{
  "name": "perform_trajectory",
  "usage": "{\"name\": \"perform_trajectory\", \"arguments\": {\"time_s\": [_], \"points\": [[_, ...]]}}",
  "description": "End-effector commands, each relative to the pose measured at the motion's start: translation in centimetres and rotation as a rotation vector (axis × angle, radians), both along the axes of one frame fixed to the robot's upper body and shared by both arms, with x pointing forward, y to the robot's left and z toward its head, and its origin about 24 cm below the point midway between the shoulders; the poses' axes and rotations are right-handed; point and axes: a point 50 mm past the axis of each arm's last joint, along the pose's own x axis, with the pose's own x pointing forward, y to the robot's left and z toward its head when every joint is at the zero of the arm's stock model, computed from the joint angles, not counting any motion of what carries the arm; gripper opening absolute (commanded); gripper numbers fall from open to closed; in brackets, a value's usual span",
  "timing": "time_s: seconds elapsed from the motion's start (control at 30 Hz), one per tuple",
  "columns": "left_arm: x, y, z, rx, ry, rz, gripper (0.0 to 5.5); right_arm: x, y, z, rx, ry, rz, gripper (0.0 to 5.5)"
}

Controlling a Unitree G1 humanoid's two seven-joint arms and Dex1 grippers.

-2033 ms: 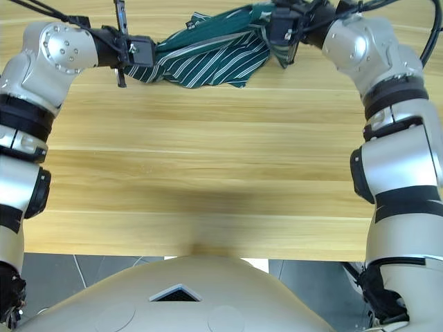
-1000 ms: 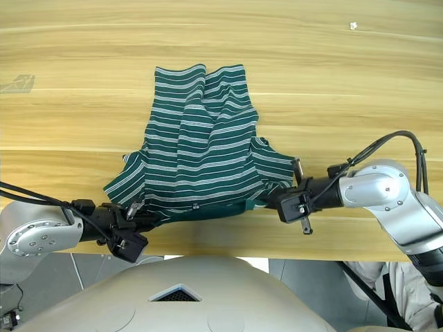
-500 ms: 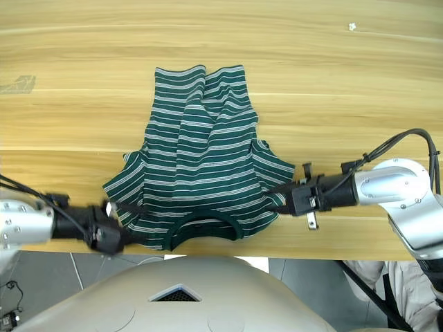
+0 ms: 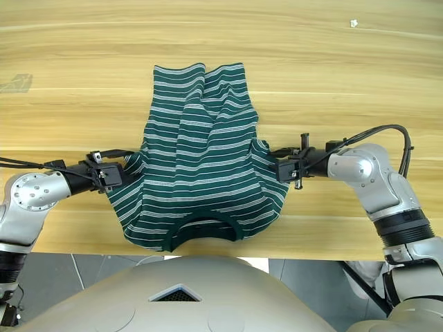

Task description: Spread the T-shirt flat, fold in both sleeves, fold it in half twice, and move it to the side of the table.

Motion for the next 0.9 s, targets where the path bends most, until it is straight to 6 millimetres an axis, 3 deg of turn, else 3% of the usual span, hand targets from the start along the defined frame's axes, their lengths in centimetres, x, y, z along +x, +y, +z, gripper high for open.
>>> {"name": "perform_trajectory", "arguments": {"time_s": [0.03, 0.2, 0.33, 0.4, 0.63, 0.9], "points": [[-0.6, 0.5, -0.5, 0.007, 0.02, 0.019, 2.7, -0.8, -2.0, -1.2, -0.07, 0.065, -0.053, 1.42], [-1.2, 2.5, -0.7, 0.052, 0.026, 0.082, 2.7, -2.3, -4.4, -0.6, -0.078, 0.105, -0.14, 1.42], [-1.4, 2.5, -1.2, 0.047, 0.023, 0.088, 2.7, -6.6, -1.7, -0.1, 0.062, 0.309, -0.056, 1.42], [-1.4, 2.3, -1.2, 0.04, 0.018, 0.082, 2.7, -7.6, -0.3, 0.4, 0.123, 0.357, -0.02, 1.42], [-2.5, 1.6, -0.9, 0.021, 0.044, 0.037, 2.7, -6.4, -0.4, 0.7, 0.088, 0.279, -0.043, 1.42], [-2.1, 3.5, 0.4, 0.068, -0.025, 0.104, 2.7, -3.9, -2.6, 1.7, 0.002, 0.175, -0.11, 1.42]]}}
